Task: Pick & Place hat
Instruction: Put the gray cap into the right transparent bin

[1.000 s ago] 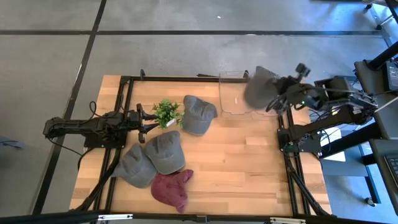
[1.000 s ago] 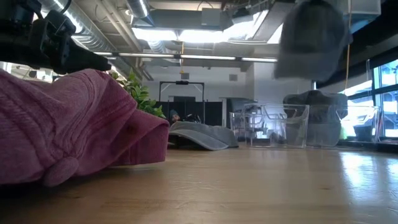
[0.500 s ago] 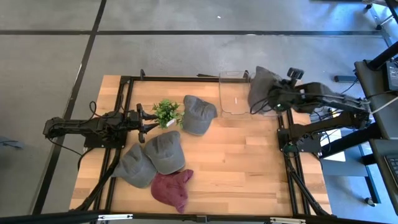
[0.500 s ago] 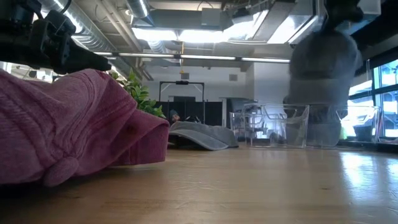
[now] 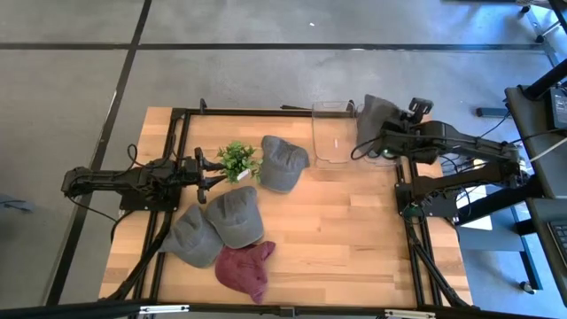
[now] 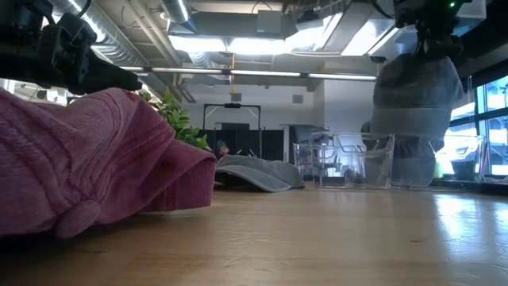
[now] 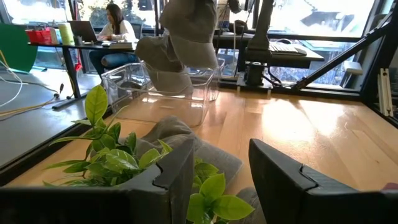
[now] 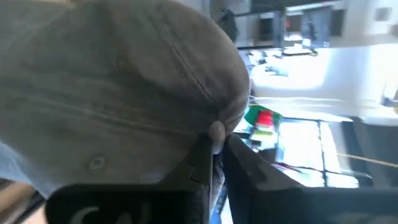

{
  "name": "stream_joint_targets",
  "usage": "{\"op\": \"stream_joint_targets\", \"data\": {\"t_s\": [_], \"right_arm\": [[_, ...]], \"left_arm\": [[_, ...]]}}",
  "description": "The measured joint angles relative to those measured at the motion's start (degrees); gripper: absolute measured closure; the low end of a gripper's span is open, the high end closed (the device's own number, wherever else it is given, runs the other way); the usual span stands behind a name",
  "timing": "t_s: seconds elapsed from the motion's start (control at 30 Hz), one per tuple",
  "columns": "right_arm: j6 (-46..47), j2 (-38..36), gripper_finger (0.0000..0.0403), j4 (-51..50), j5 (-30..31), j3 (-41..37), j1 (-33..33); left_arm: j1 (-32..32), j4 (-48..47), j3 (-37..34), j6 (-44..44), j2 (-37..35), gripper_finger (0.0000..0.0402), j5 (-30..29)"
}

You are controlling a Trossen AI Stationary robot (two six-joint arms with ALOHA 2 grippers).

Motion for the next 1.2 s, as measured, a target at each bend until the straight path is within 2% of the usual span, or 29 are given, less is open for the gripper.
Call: {"op": "stream_joint_targets", "data": {"t_s": [0.13, 0.37, 0.9, 1.2], "right_arm": [[-2.6, 0.0, 0.038, 0.3, 2.8, 0.8, -1.9], [-3.0, 0.0, 0.038, 2.7, -0.1, 0.2, -3.9], [-7.5, 0.0, 0.0371, 9.3, -1.2, -9.9, -3.7], [-10.3, -0.4, 0.0378, 9.5, -1.9, -10.4, -0.2]], "left_arm": [[0.0, 0.0, 0.0, 0.0, 0.0, 0.0253, 0.0], [0.0, 0.0, 0.0, 0.0, 0.0, 0.0253, 0.0], [0.0, 0.0, 0.0, 0.0, 0.0, 0.0253, 0.0], [0.0, 0.0, 0.0, 0.0, 0.0, 0.0253, 0.0]]}}
